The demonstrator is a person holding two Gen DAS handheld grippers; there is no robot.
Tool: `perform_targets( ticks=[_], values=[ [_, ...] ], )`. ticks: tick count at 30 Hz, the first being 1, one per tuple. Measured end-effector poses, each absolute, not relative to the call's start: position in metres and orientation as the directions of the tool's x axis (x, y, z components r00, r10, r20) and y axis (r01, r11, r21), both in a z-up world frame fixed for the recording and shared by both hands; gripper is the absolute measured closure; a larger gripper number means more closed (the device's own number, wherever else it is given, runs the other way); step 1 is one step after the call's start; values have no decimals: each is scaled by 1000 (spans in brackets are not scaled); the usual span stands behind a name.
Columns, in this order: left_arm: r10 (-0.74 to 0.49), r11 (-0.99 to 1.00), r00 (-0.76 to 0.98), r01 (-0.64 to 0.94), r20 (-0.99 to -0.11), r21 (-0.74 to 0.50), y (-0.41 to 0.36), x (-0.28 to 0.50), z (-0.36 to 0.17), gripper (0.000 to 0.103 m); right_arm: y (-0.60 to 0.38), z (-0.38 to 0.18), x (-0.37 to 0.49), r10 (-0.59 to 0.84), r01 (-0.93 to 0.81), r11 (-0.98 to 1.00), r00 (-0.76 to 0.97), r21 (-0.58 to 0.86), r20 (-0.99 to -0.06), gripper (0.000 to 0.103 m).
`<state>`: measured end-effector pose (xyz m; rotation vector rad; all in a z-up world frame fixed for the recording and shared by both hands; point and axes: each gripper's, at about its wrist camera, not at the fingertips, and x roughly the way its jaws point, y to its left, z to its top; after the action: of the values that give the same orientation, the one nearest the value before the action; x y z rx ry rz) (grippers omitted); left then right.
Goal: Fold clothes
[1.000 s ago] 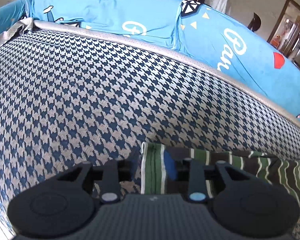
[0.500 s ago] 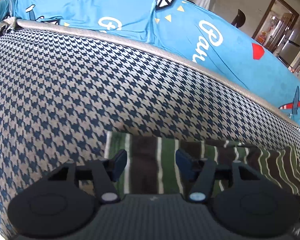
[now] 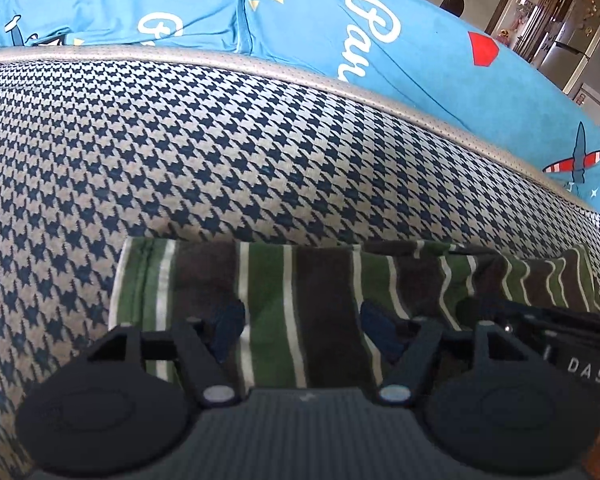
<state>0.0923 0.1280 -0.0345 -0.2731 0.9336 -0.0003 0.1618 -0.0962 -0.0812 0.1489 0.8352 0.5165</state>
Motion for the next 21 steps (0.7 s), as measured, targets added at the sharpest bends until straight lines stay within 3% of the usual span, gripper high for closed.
perform_targets(
  ticks=[16, 21],
  values=[
    [-23, 990, 619, -96, -785, -105, 104, 113, -49, 29, -90, -102, 196, 431, -349, 896, 542, 273, -721, 85],
    [14, 994, 623, -92, -782, -56, 95, 120, -53, 21, -92, -104, 203, 417, -343, 903, 560, 258, -716, 88]
  ],
)
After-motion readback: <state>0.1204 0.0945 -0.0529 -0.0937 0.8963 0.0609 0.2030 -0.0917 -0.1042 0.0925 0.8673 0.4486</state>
